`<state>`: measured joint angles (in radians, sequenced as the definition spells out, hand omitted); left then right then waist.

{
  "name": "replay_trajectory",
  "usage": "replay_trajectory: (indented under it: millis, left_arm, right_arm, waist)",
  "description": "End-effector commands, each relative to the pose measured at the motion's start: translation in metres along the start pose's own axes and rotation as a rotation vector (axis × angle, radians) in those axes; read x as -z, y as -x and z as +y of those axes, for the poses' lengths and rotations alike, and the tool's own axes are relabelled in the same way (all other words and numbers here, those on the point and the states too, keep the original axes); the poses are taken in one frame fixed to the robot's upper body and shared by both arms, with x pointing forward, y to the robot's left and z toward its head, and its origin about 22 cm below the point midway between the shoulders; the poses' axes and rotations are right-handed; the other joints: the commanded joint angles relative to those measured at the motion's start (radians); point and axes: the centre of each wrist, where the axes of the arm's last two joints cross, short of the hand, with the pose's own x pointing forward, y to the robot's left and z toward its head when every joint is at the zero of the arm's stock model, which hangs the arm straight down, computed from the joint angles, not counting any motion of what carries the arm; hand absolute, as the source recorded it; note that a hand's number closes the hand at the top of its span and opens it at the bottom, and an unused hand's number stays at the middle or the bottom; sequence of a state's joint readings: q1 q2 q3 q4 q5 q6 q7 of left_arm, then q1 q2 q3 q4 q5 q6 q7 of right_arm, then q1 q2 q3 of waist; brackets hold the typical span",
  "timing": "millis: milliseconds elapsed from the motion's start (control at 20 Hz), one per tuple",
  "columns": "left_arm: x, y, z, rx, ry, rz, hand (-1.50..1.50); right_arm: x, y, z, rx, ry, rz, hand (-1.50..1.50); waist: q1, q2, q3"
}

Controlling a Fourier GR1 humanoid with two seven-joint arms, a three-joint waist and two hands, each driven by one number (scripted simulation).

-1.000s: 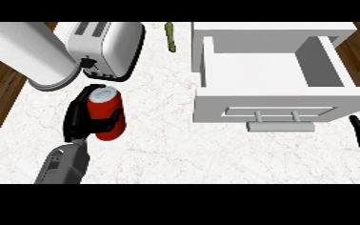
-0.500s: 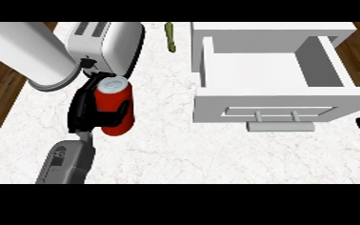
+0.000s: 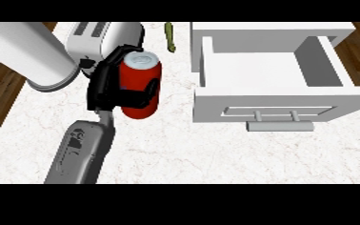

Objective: Pick up the can, place it into the drawer and close the drawer

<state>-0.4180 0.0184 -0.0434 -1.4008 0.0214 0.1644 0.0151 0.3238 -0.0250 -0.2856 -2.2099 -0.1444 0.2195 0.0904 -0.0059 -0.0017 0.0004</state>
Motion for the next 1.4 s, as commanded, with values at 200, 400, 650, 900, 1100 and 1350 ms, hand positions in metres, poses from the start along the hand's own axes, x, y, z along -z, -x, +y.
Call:
replay_trajectory:
  millis: [200, 400, 650, 900, 1100, 1350]
  left_arm:
    - [0.031, -0.077, -0.06, 0.025, 0.059, -0.016, 1.5]
    - [0.063, -0.081, -0.091, 0.05, 0.069, -0.058, 1.5]
    - [0.08, -0.136, -0.12, 0.061, 0.085, -0.079, 1.5]
    - [0.097, -0.146, -0.141, 0.048, 0.084, -0.025, 1.5]
    - [0.109, -0.153, -0.155, 0.073, 0.086, -0.046, 1.5]
    - [0.118, -0.151, -0.167, 0.112, 0.094, -0.034, 1.5]
  right_arm:
    - [0.008, -0.007, 0.017, -0.012, 0.011, -0.003, -1.5]
    - [0.013, 0.0, 0.0, 0.001, 0.005, -0.011, -1.5]
    - [0.0, -0.013, 0.001, -0.005, 0.006, 0.005, -1.5]
    - [0.006, 0.006, 0.001, -0.017, 0.002, -0.002, -1.5]
    - [0.012, -0.007, 0.008, -0.01, 0.008, -0.007, -1.5]
    - [0.0, -0.005, 0.011, 0.003, -0.033, -0.011, -1.5]
  waist:
    - [0.0, 0.0, 0.0]
    - [-0.016, 0.005, 0.0]
    - [-0.017, 0.002, 0.0]
    - [-0.018, 0.004, 0.0]
    - [-0.021, 0.006, 0.0]
    - [-0.035, 0.007, 0.001]
